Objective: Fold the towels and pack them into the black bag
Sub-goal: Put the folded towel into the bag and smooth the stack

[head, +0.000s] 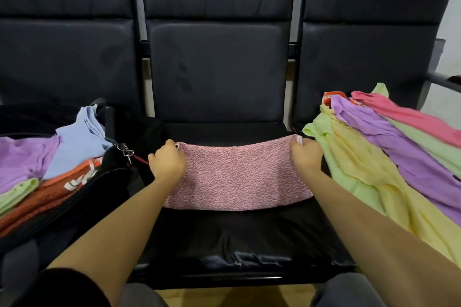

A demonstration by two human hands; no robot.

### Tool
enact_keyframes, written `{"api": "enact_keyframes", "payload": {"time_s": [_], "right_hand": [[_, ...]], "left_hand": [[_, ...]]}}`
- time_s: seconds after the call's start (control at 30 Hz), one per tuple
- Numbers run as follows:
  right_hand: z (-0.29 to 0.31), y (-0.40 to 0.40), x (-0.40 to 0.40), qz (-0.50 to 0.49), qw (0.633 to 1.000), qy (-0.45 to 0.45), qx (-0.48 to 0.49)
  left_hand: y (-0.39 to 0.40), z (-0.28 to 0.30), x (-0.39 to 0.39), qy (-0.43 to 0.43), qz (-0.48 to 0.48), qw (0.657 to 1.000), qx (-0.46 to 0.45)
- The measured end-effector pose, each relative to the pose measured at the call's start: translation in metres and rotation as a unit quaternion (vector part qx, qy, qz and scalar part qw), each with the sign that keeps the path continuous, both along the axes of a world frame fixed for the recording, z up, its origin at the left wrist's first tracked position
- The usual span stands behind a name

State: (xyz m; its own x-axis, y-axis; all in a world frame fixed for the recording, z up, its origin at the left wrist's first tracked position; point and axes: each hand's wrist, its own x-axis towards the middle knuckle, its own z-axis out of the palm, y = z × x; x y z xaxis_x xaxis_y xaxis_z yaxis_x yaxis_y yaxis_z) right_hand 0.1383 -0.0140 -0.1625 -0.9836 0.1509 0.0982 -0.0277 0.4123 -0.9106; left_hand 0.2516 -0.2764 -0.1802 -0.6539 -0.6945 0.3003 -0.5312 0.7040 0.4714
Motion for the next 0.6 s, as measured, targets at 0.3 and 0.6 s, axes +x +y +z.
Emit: {"api": "enact_keyframes", "payload": {"time_s": [0.3,0.6], "right_hand": [[-0.025,-0.023,-0.04,-0.001,0.977,0.007,0.214],[-0.043,-0.035,-0.045,0.003,0.926,0.121,0.356]], "left_hand": [[-0.026,-0.02,-0.041,-0.123,-0.04,0.974,-0.187],[-0.031,-0.038,-0.058,-0.154,-0.049,0.965,-0.205]]}}
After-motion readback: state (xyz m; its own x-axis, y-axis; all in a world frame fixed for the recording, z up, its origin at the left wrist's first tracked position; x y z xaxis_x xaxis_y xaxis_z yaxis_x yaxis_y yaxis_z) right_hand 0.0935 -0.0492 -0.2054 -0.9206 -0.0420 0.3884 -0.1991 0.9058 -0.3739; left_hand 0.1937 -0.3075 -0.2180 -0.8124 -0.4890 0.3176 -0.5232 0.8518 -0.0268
